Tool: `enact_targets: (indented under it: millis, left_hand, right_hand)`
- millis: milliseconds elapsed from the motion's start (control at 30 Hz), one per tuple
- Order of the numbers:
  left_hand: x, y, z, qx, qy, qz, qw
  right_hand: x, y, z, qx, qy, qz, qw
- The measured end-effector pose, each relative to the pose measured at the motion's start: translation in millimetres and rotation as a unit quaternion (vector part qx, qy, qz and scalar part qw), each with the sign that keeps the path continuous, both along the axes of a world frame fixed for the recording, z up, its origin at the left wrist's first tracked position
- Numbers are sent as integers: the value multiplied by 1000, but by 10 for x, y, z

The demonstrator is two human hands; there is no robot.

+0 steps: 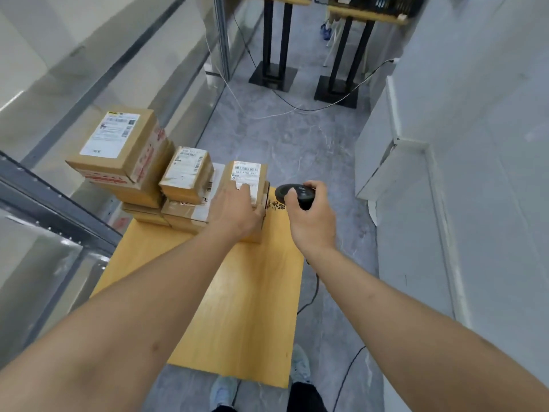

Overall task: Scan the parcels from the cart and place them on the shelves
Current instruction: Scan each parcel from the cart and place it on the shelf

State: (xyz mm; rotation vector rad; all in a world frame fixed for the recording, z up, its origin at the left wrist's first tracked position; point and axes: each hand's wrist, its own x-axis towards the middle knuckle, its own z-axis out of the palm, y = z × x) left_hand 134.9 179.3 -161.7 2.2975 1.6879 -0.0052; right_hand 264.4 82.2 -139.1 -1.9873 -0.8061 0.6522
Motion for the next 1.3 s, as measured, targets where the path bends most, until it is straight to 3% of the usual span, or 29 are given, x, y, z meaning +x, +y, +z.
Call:
enact_targets:
  millis: [267,600,833,1000,1167,1300]
  left_hand:
    - [308,146,-437,-45,-49,187,980]
    - [421,152,-469,-39,-26,216,975]
    - [375,2,-355,-90,15,209,974]
    - [267,-78,-434,-117,-45,227,966]
    - [82,-134,-625,-76,-113,183,974]
    - [-111,-150,-832,-107,-229,209,945]
  right_hand:
    - [394,233,-379,-31,28,67,997]
    - [548,326,-527,-36,42,85,995]
    - [484,324,-473,-26,49,70,996]
    - [391,293,-464,-28,45,61,997]
    - [312,269,-466,-31,37,63,997]
    - [229,263,-458,-29,28,68,997]
